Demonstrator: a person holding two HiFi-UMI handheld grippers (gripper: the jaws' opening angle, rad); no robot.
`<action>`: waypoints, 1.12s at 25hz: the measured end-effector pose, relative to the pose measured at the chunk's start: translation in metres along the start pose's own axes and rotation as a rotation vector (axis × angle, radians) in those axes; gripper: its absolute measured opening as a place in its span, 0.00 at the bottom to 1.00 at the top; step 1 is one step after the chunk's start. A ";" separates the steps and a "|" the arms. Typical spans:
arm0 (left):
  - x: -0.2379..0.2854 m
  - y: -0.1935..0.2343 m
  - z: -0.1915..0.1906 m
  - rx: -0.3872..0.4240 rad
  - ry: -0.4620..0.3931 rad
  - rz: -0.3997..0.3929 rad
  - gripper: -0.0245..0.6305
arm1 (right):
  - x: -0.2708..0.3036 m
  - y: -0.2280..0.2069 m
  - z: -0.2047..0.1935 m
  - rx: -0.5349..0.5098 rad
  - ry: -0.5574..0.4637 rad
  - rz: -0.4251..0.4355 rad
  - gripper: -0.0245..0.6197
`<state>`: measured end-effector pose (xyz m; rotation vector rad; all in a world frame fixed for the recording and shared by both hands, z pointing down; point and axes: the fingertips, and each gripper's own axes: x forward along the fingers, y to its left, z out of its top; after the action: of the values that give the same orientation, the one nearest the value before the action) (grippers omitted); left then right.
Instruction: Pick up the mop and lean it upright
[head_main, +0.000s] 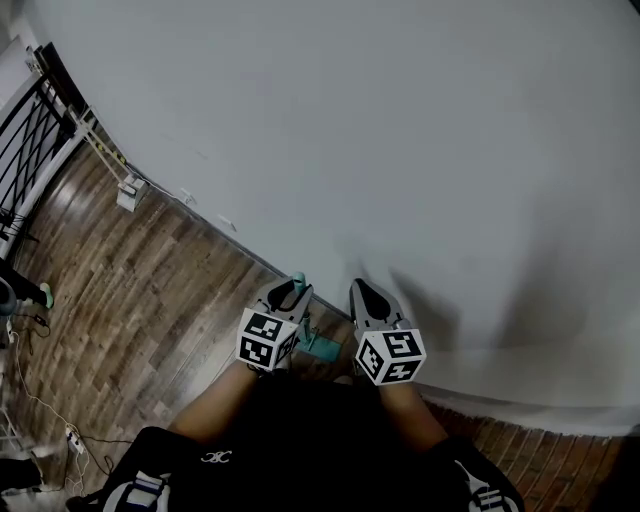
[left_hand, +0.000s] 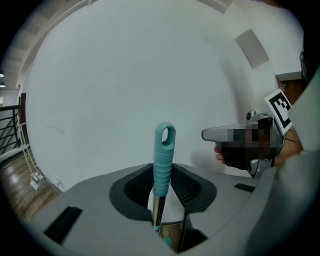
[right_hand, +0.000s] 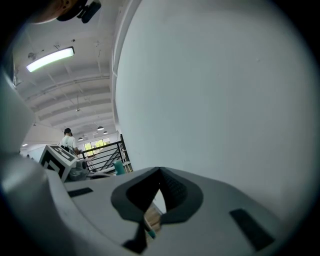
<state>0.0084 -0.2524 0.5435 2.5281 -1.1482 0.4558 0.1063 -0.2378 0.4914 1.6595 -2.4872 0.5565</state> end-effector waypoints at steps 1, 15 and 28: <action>-0.001 -0.001 -0.001 0.005 0.003 -0.001 0.20 | -0.001 0.000 0.000 -0.004 0.000 -0.004 0.06; -0.012 -0.001 -0.006 0.023 0.022 -0.005 0.20 | -0.015 0.006 0.001 -0.018 -0.015 -0.030 0.06; -0.005 -0.010 -0.004 0.031 0.026 -0.037 0.20 | -0.023 0.000 -0.002 -0.009 -0.016 -0.060 0.06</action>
<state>0.0121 -0.2405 0.5436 2.5572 -1.0918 0.4996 0.1148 -0.2174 0.4864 1.7357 -2.4371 0.5267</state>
